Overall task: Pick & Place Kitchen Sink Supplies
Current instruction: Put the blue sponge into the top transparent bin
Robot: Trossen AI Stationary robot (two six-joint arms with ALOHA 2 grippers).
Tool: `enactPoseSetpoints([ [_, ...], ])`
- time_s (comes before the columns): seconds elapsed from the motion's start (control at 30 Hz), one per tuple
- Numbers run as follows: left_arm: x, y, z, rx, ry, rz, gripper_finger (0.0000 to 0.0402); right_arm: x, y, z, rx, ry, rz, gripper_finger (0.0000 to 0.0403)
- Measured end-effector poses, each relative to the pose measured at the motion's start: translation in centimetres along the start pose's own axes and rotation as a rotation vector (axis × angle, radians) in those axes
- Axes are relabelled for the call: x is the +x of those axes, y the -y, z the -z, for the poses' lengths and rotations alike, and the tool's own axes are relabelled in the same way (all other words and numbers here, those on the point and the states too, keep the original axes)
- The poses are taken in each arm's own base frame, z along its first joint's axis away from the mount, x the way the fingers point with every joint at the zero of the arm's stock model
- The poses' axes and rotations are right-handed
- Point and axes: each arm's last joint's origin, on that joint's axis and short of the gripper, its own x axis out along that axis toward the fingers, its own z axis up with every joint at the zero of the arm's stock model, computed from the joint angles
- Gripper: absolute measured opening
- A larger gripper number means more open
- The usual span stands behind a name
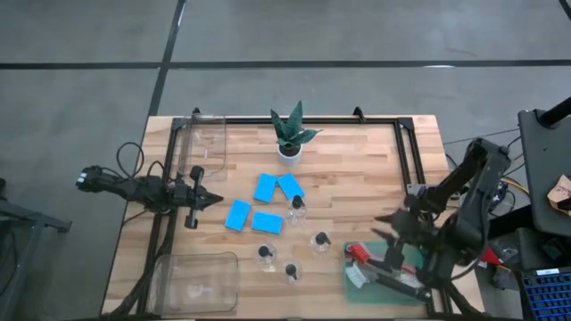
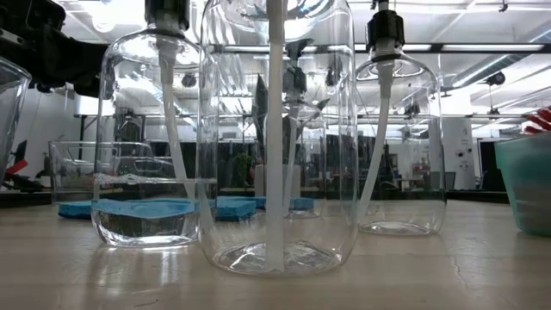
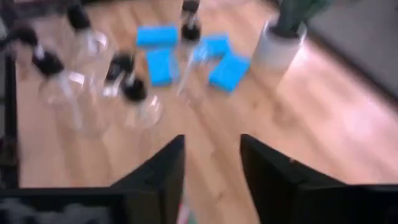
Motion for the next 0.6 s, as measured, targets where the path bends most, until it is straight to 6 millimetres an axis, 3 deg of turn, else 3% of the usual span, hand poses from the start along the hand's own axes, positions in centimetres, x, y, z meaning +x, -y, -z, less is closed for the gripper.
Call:
enactPoseSetpoints([
  [0.2,0.0,0.0,0.0,0.0,0.0,0.0,0.0,0.7,2.9,0.2,-0.018,0.148,0.006,0.0021],
  [0.6,0.0,0.0,0.0,0.0,0.0,0.0,0.0,3.2,6.8,2.7,0.012,0.31,-0.101,0.0008],
])
